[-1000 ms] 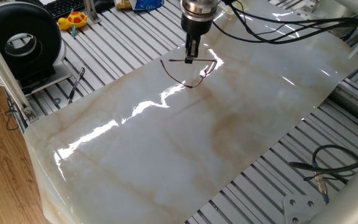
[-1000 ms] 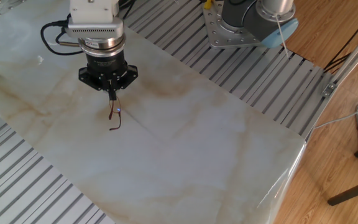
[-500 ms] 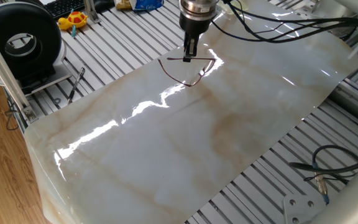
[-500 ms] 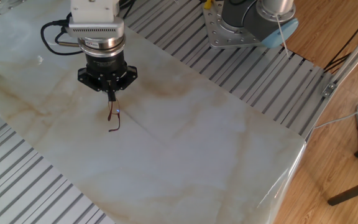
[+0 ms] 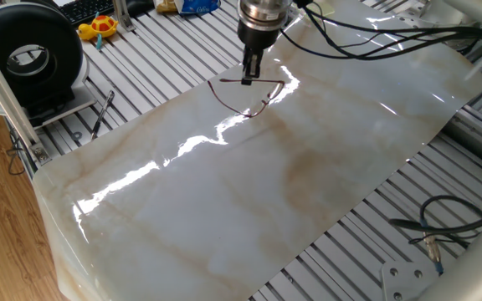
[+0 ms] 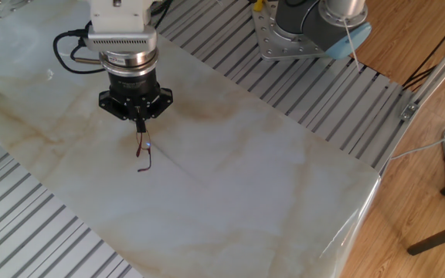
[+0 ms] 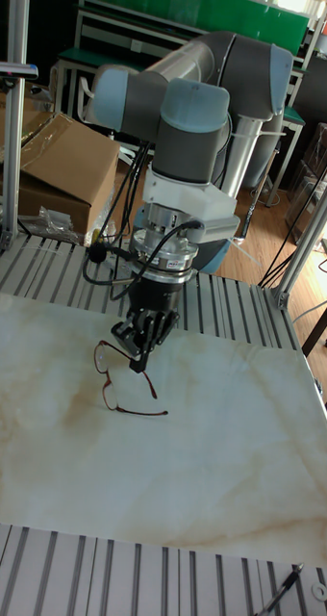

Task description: Unfold the leg of the glasses (with one hand)

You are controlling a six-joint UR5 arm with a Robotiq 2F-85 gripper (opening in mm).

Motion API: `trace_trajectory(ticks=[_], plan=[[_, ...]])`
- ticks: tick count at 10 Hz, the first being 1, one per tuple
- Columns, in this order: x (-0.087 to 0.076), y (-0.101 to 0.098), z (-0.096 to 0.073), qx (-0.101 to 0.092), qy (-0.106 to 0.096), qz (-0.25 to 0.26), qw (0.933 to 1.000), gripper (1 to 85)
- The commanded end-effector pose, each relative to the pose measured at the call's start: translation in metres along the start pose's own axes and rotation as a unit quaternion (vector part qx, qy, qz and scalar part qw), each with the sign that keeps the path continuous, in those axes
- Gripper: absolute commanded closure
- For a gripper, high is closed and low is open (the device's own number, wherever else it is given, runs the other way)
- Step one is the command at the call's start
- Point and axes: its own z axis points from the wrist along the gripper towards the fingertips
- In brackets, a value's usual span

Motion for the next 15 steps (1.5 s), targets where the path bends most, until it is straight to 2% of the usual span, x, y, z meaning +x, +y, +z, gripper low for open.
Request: trace_trajectory(ticks=[1, 2, 4, 6, 8, 9, 10, 11, 15], plan=[[-0.036, 0.012, 0.0, -0.009, -0.034, -0.001, 0.9994, 84.3], [-0.043, 0.016, 0.003, -0.013, -0.041, 0.002, 0.9991, 84.3], [-0.049, 0.018, 0.007, -0.006, -0.041, 0.004, 0.9991, 84.3], [-0.054, 0.025, 0.001, -0.011, -0.041, 0.014, 0.999, 84.3], [-0.037, 0.017, -0.012, 0.0, -0.025, 0.015, 0.9996, 84.3], [-0.037, 0.017, -0.012, 0.001, -0.026, 0.013, 0.9996, 84.3], [-0.043, 0.017, -0.01, 0.003, -0.031, 0.015, 0.9994, 84.3], [-0.049, 0.02, -0.006, -0.004, -0.039, 0.016, 0.9991, 84.3], [-0.062, 0.023, 0.005, -0.009, -0.052, 0.014, 0.9985, 84.3]])
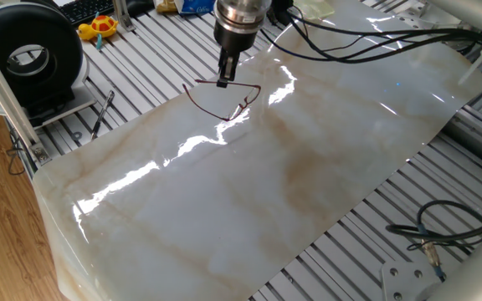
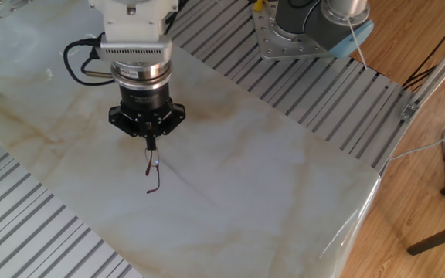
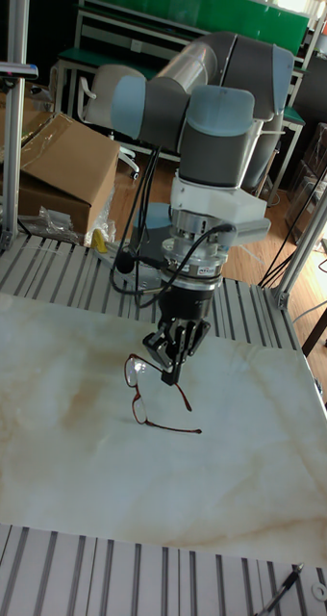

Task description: Unfold the leg of the glasses (with one hand)

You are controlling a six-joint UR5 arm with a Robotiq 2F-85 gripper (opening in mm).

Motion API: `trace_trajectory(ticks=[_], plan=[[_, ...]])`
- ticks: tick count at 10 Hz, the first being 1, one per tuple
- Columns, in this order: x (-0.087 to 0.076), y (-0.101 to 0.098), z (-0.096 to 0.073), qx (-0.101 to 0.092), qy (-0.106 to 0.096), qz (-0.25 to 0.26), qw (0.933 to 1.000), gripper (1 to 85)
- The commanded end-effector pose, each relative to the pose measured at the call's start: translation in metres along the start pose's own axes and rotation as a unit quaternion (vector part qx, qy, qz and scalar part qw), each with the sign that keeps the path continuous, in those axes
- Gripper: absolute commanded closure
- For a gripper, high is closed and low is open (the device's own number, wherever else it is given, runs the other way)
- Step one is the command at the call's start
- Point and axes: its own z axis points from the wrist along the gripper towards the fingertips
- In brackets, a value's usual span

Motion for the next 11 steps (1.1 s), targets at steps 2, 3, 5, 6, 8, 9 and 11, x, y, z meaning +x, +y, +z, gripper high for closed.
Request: trace_trajectory(ticks=[2, 3, 5, 6, 8, 9, 11], plan=[[-0.013, 0.004, 0.009, -0.002, -0.014, 0.005, 0.9999, 84.3], [-0.012, 0.003, 0.011, -0.002, -0.013, 0.005, 0.9999, 84.3], [-0.003, -0.002, 0.007, 0.007, 0.002, 0.008, 0.9999, 84.3], [0.0, -0.003, 0.006, 0.008, 0.007, 0.007, 0.9999, 84.3], [-0.005, 0.0, 0.006, 0.002, -0.002, -0.001, 1.0, 84.3], [-0.01, -0.001, 0.006, 0.004, -0.012, -0.006, 0.9999, 84.3], [-0.01, -0.002, 0.007, -0.001, -0.026, -0.012, 0.9996, 84.3]])
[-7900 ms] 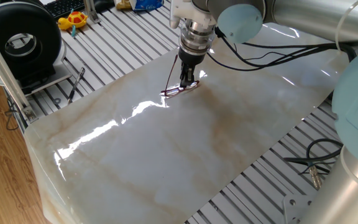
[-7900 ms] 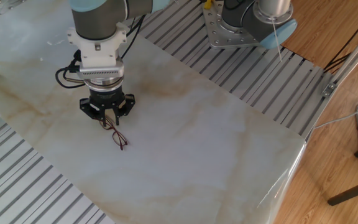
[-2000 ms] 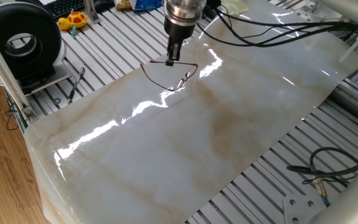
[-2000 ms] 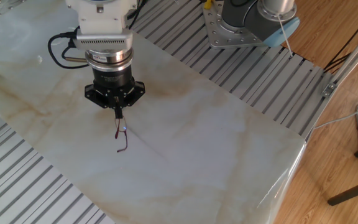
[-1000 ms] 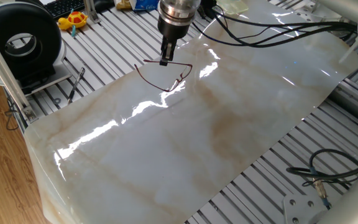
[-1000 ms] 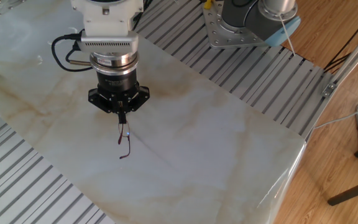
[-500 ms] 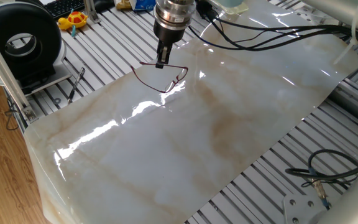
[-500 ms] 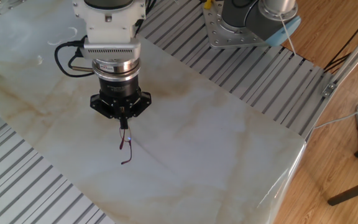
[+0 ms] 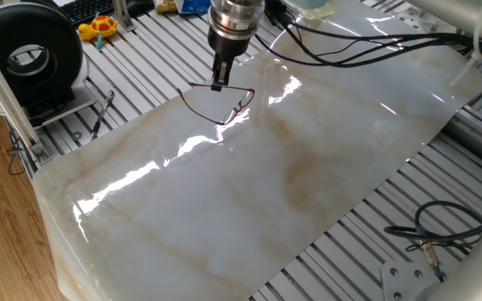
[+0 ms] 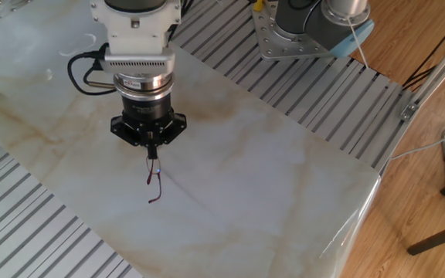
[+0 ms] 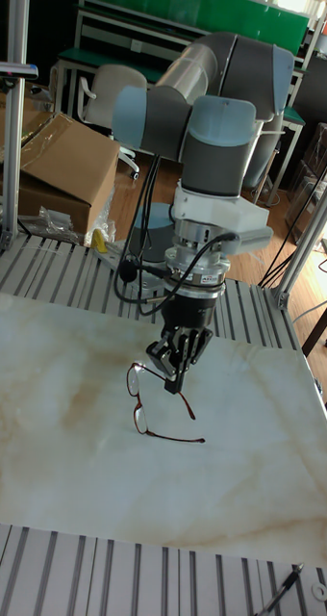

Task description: Unfold the leg of the glasses (with one hand)

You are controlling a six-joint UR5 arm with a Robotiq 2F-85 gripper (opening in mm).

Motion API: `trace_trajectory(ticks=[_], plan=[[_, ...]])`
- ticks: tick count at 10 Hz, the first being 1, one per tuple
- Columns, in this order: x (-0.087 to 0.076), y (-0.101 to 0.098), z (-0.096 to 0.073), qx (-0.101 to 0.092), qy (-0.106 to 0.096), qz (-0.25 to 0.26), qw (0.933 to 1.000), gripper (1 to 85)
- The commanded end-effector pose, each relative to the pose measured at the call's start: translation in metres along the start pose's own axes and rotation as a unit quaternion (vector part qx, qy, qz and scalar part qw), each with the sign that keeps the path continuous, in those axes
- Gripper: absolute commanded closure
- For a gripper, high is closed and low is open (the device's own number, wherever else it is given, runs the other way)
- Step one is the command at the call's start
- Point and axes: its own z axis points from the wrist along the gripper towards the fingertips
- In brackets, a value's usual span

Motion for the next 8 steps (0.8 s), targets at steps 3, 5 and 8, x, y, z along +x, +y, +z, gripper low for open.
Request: trace_trajectory(ticks=[3, 5, 8], plan=[[0.003, -0.006, 0.002, -0.004, -0.03, -0.013, 0.9995, 84.3], [0.01, -0.009, 0.004, -0.004, -0.033, -0.018, 0.9993, 84.3], [0.022, -0.014, 0.009, -0.001, -0.036, -0.024, 0.9991, 84.3]])
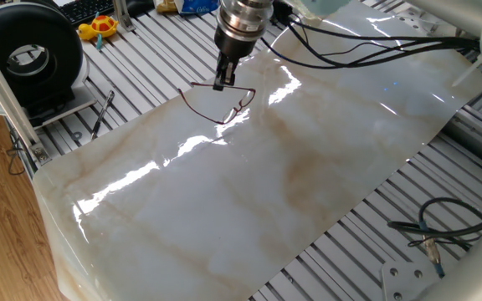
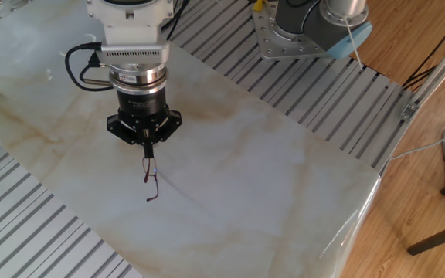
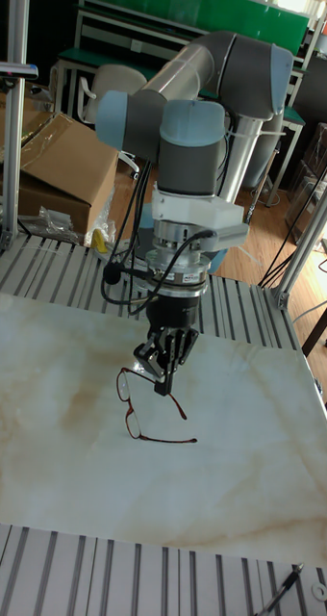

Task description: Unfold the leg of the glasses (with one hand)

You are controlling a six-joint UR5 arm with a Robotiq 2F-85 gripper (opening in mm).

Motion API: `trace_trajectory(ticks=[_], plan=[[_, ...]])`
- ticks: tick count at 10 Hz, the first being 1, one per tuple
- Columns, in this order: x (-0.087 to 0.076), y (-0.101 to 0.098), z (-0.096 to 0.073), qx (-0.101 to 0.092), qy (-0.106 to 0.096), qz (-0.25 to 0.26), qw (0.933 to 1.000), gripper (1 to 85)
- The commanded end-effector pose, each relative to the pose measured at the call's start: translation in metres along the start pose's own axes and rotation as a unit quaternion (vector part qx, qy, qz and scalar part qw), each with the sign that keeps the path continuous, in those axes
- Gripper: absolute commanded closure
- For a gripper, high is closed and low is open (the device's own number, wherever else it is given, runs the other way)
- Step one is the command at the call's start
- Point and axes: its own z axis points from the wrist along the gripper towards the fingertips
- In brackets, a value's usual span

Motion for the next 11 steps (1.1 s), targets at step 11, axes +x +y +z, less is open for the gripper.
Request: trace_trajectory(ticks=[11], plan=[[-0.003, 0.003, 0.01, -0.016, -0.032, -0.002, 0.9993, 84.3]])
